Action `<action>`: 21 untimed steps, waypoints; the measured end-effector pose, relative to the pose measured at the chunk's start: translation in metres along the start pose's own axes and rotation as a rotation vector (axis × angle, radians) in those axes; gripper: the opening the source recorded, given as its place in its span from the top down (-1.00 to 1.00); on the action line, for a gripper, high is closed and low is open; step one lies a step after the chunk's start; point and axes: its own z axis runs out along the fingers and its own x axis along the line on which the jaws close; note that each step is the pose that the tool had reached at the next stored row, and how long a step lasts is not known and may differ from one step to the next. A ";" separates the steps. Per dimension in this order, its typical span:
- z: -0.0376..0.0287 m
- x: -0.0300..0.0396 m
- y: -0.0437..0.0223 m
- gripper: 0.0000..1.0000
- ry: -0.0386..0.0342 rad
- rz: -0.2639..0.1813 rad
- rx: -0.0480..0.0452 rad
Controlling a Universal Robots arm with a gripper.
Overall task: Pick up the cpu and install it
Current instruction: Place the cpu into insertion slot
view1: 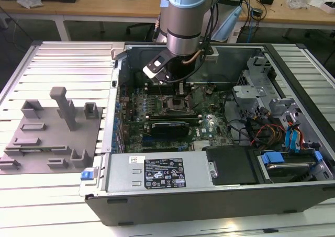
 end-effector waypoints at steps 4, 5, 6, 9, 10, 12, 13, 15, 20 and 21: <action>-0.0001 -0.0009 0.0000 0.79 0.0028 0.000 -0.0004; 0.0000 -0.0014 -0.0001 0.79 0.0036 0.000 -0.0006; 0.0000 -0.0024 -0.0002 0.79 0.0041 0.000 -0.0007; 0.0002 -0.0037 -0.0002 0.79 0.0043 0.000 -0.0008; 0.0006 -0.0038 -0.0002 0.79 0.0051 0.000 -0.0008; 0.0013 -0.0038 -0.0002 0.79 0.0057 0.000 -0.0007; 0.0013 -0.0038 -0.0002 0.79 0.0056 0.000 -0.0007; 0.0015 -0.0037 -0.0002 0.79 0.0059 0.000 -0.0008; 0.0024 -0.0038 -0.0002 0.79 0.0055 0.000 -0.0006; 0.0025 -0.0037 -0.0002 0.79 0.0056 0.000 -0.0007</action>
